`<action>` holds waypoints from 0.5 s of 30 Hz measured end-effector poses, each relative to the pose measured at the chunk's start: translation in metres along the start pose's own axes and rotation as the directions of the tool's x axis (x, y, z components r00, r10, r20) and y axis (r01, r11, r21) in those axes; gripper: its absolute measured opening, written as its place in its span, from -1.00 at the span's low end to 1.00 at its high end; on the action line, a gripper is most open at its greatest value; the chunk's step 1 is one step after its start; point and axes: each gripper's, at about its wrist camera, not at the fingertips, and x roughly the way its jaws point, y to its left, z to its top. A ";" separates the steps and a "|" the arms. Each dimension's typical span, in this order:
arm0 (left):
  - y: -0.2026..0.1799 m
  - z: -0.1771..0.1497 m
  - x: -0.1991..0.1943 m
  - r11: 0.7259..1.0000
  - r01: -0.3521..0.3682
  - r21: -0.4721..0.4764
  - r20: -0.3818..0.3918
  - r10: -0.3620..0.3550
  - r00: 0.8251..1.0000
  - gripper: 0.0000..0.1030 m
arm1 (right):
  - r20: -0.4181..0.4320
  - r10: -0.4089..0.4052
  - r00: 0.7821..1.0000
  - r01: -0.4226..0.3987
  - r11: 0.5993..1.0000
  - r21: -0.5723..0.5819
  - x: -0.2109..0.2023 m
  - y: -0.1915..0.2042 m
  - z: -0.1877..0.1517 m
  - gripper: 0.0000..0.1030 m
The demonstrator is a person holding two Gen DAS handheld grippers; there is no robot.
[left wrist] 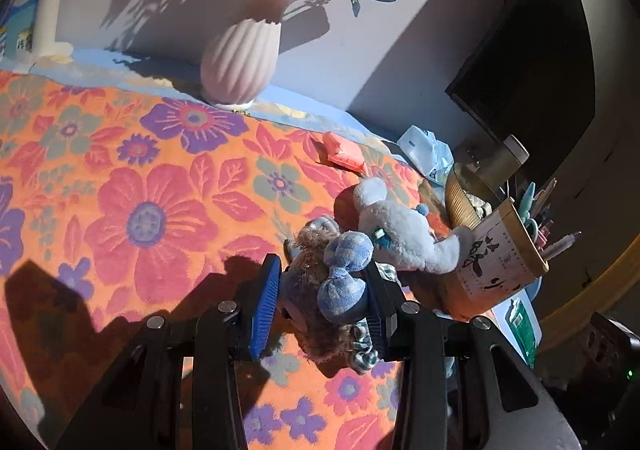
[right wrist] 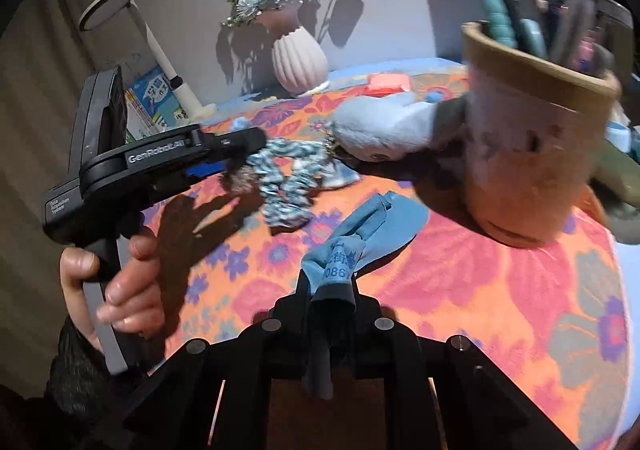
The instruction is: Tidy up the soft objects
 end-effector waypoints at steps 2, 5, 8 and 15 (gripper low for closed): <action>0.000 -0.001 -0.001 0.999 -0.031 0.018 -0.006 0.031 0.999 -0.30 | -0.020 -0.066 0.998 0.065 0.998 -0.005 0.003 -0.005 0.001 -0.75; 0.004 -0.001 -0.006 0.997 -0.071 0.038 -0.008 0.071 0.997 -0.30 | -0.067 -0.110 0.992 0.112 0.993 0.023 0.015 -0.016 0.002 -0.71; 0.007 -0.003 -0.005 0.996 -0.066 0.058 -0.034 0.068 0.997 -0.28 | -0.079 -0.084 0.993 0.089 0.994 0.057 0.020 -0.021 0.003 -0.53; -0.005 -0.016 0.011 0.979 -0.132 0.154 -0.067 0.144 0.987 0.18 | -0.053 -0.138 0.989 0.139 0.990 0.008 0.029 -0.002 0.003 0.16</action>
